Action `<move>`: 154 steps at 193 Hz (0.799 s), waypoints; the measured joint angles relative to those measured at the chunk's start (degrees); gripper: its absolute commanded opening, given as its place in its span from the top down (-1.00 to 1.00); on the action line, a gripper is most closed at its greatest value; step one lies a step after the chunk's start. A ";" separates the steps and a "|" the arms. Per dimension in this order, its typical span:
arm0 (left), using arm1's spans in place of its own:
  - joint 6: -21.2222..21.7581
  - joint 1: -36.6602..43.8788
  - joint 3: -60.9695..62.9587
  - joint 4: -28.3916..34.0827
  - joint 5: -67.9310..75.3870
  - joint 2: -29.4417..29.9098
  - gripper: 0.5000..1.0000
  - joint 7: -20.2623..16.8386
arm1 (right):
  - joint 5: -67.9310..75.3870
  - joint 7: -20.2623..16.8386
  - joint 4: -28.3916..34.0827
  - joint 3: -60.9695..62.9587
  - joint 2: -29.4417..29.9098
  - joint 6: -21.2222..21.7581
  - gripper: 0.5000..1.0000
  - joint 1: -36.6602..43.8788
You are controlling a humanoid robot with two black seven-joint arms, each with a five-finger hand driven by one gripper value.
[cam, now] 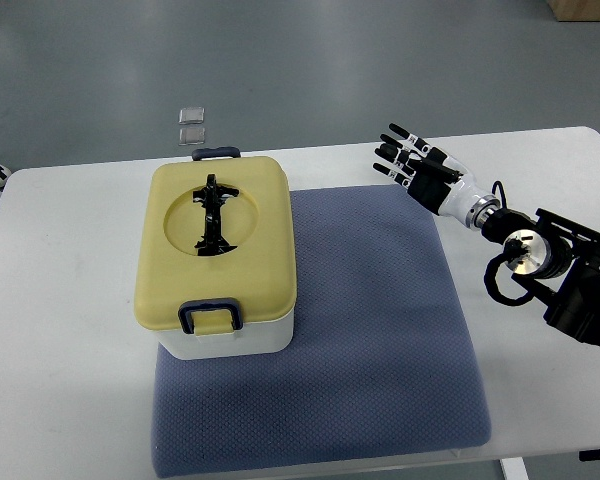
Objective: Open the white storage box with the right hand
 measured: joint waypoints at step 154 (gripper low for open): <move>-0.13 -0.26 0.15 0.49 -0.01 0.00 -1.00 -0.10 | -0.70 1.38 0.00 0.09 -0.22 0.15 -0.73 0.15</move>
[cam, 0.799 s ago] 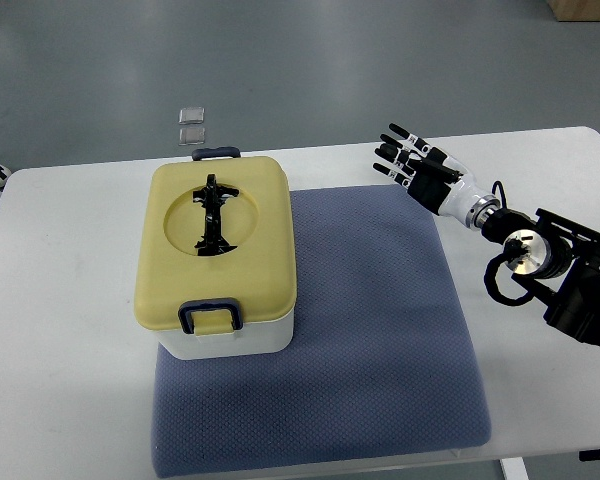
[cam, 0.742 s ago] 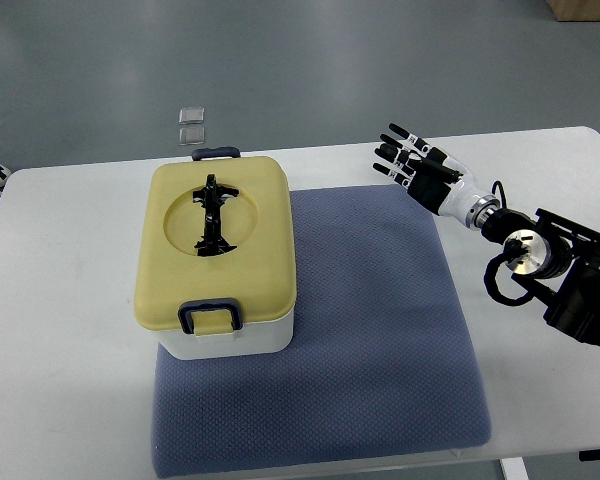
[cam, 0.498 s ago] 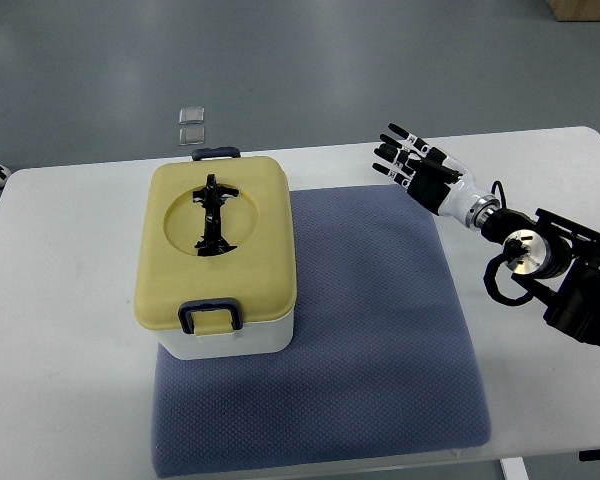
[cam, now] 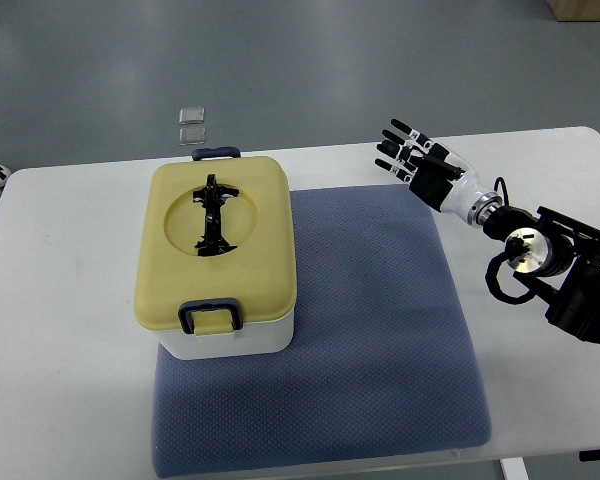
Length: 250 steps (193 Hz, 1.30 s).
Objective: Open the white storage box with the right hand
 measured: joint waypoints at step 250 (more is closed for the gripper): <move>0.01 -0.01 0.02 0.03 0.01 0.00 -1.00 0.00 | -85.69 14.73 21.27 -0.80 -10.45 -1.72 -0.72 28.62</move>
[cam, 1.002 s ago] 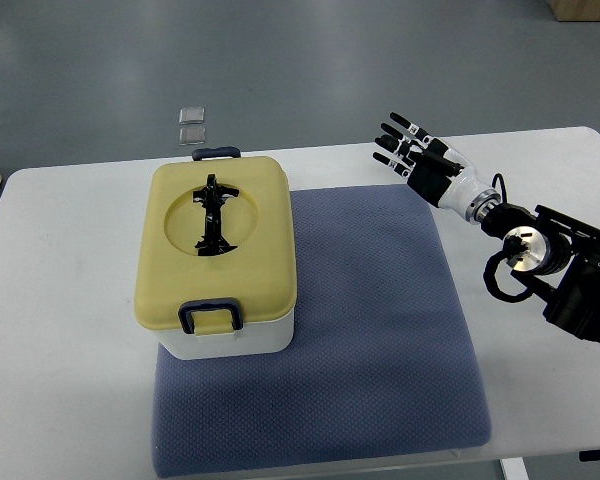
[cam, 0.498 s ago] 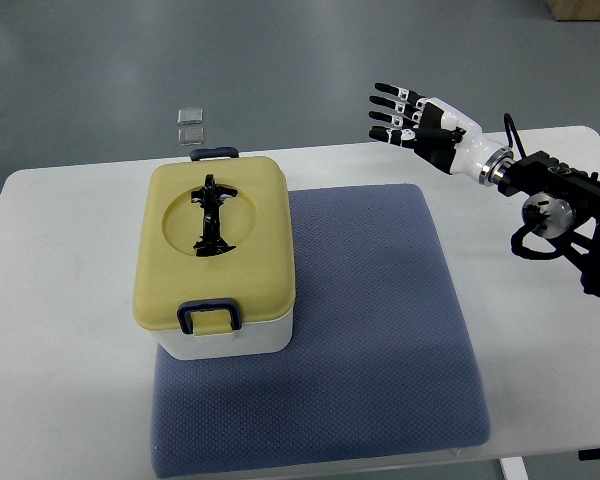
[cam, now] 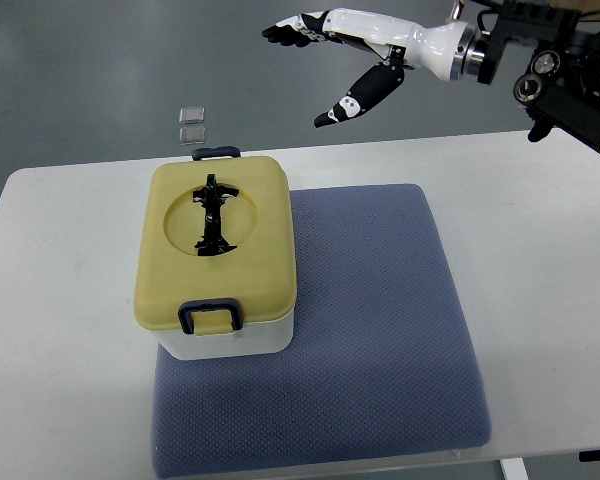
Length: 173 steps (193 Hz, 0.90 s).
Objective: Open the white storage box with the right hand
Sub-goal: 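Swing the right hand over the box toward the black lid handle, then lower the right hand and close its fingers around the black lid handle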
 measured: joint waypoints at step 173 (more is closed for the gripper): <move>-0.04 0.02 0.01 0.00 -0.03 0.00 -1.00 0.01 | -17.90 1.73 0.88 -27.93 18.19 0.76 -0.72 25.42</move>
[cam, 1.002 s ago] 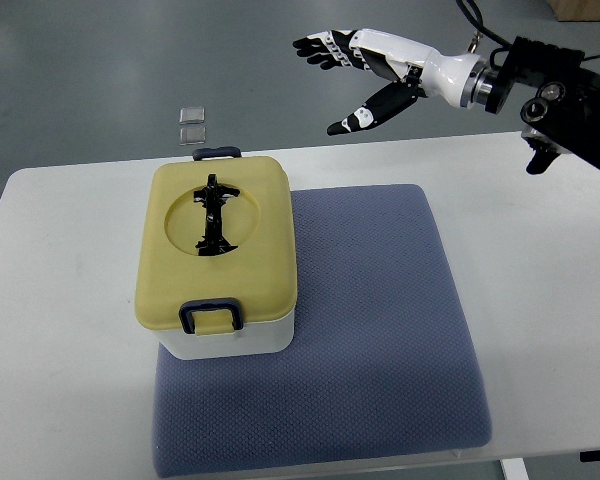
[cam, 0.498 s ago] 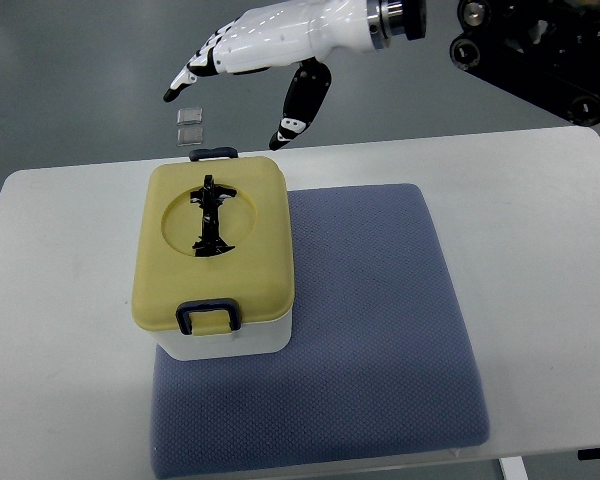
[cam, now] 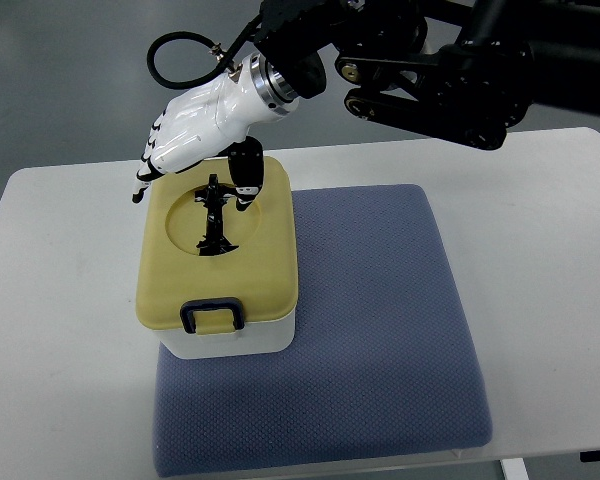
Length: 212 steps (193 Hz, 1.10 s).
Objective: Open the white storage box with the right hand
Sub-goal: 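Lower the right hand and close its fingers around the black lid handle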
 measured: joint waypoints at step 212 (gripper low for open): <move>0.03 -0.01 0.00 0.00 0.00 0.00 -1.00 0.00 | -4.25 0.27 -4.67 -2.92 2.44 -7.39 0.44 -6.27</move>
